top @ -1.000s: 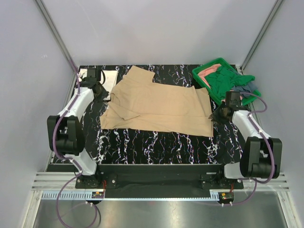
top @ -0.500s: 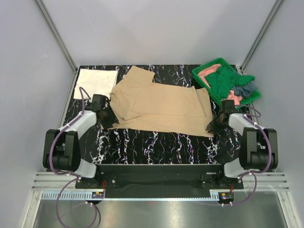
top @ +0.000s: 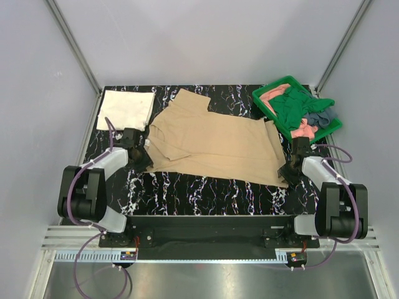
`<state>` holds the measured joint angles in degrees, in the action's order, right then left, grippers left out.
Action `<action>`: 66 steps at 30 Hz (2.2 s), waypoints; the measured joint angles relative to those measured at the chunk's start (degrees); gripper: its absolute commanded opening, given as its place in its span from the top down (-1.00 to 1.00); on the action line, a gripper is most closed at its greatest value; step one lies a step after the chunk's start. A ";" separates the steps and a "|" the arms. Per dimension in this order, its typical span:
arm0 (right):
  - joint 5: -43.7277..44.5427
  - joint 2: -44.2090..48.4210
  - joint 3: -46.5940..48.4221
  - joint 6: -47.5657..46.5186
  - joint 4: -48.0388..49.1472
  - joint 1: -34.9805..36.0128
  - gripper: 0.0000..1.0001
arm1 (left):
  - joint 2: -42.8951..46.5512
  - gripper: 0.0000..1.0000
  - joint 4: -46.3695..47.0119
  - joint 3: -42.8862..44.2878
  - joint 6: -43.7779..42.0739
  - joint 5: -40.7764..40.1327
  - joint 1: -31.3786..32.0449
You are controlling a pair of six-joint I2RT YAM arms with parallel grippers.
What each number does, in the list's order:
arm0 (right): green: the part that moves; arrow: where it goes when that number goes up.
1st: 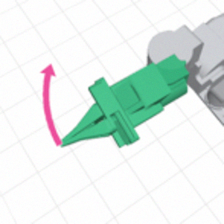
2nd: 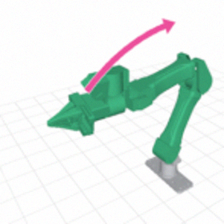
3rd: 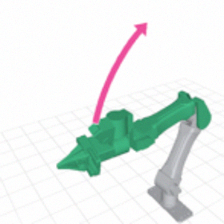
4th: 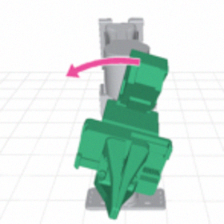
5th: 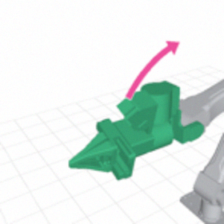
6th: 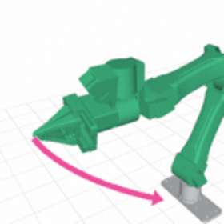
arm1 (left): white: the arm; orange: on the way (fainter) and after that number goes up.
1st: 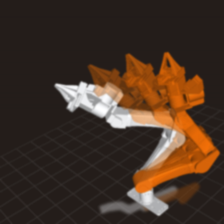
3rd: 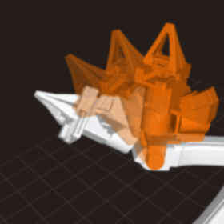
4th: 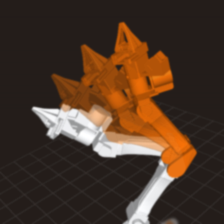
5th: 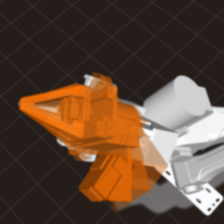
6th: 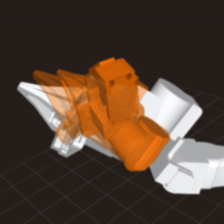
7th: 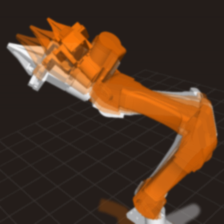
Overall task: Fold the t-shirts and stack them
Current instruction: Fold the tshirt
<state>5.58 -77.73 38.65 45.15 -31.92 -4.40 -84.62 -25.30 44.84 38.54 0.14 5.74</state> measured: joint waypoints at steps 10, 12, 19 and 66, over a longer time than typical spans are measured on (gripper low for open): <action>0.35 1.88 0.02 -1.60 -1.55 0.00 0.31 | 2.05 1.00 0.46 -2.40 1.64 -5.92 0.50; 0.13 1.95 0.61 -2.08 -2.14 0.00 0.30 | 6.78 1.00 -1.14 -4.72 2.49 -9.38 0.48; -1.81 1.90 3.91 -3.54 -3.37 -0.04 0.28 | 20.48 0.79 -6.27 -8.39 4.68 -14.97 0.31; -12.76 -18.73 19.21 -28.57 -2.12 -0.11 0.36 | -35.30 0.96 3.41 36.83 -7.28 21.88 7.10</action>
<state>-7.18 -96.47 57.87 16.58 -34.04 -4.51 -119.92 -21.89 81.67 31.27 22.02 12.84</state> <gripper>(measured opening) 0.330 0.017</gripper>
